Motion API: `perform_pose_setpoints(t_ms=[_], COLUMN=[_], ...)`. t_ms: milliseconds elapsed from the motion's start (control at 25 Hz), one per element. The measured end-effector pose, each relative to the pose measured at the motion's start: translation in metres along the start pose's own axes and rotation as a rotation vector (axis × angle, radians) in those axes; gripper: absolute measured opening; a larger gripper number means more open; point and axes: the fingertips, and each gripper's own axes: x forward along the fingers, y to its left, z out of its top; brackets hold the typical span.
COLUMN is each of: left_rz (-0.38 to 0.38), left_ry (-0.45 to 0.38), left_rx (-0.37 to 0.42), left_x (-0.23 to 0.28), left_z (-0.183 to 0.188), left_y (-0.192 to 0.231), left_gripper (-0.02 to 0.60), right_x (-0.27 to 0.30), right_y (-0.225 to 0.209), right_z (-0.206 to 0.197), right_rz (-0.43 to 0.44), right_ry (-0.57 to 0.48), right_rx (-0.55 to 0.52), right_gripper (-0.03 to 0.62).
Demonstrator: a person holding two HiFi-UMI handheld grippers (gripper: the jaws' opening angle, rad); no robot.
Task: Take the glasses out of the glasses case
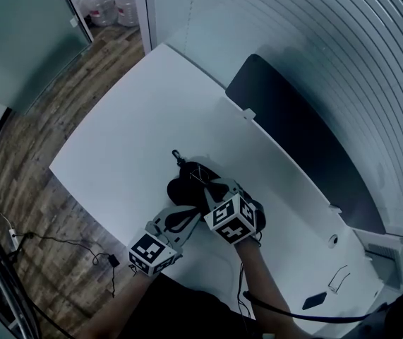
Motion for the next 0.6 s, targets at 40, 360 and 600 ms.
perform_pose_setpoints(t_ms=[40,360,600], left_rz=[0.001,0.009,0.006], left_ry=[-0.001,-0.009,-0.034], left_rx=[0.003,0.026,0.026], left_x=[-0.001,-0.016,-0.024], left_z=[0.001,0.008,0.017], left_y=[0.000,0.000,-0.003], left_gripper=[0.011,0.011,0.011], right_x=[-0.002,-0.019,-0.035], right_y=[0.000,0.004,0.010], right_z=[0.001,0.011,0.018], right_rz=[0.001,-0.006,-0.016], right_ry=[-0.003,-0.043,-0.073], right_rx=[0.005,0.058,0.085], right_gripper=[0.040,0.040,0.040])
